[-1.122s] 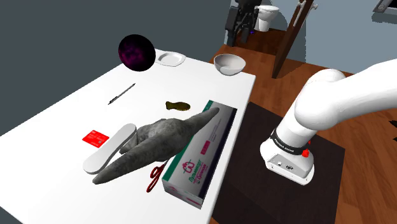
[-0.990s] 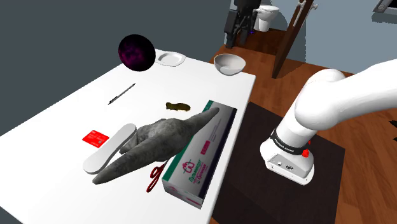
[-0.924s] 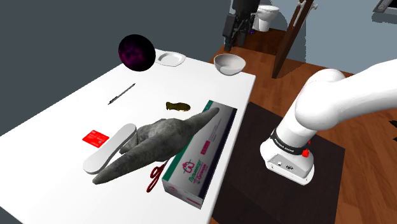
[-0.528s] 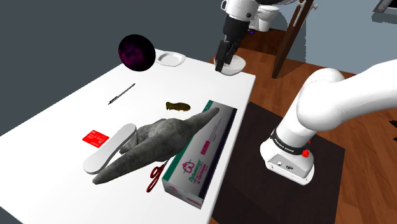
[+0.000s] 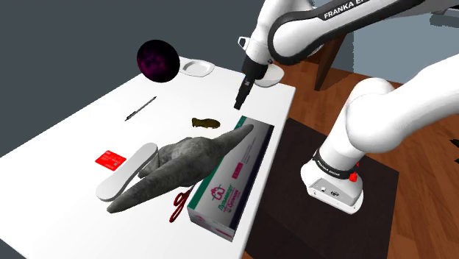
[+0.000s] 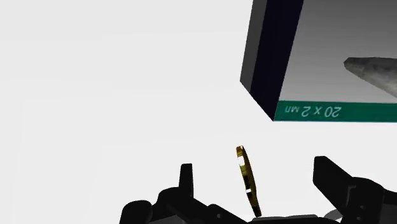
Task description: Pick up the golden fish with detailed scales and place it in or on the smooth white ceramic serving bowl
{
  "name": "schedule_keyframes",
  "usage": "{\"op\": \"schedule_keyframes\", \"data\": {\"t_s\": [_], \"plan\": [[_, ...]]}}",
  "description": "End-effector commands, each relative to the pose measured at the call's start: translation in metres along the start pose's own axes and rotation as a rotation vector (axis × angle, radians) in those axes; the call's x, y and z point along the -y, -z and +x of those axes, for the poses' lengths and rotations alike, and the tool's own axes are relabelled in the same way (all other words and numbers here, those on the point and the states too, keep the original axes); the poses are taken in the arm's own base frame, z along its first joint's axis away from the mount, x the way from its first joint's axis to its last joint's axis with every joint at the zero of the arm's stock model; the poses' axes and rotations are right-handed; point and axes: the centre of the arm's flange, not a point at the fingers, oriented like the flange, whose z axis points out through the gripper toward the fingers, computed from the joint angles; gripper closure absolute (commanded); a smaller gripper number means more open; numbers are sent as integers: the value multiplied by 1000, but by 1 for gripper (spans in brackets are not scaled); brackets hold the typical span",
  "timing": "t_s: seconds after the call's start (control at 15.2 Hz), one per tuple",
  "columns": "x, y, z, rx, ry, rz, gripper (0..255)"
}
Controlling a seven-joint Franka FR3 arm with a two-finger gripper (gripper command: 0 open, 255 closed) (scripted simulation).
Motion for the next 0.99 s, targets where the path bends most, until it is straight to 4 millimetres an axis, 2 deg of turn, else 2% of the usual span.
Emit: {"op": "schedule_keyframes", "data": {"t_s": [0.0, 0.33, 0.92], "plan": [[5, -24, 2, -37, 63, -5, 0], [14, -88, 10, -111, 210, -9, 0], [15, -135, 16, -120, 228, -10, 0]]}}
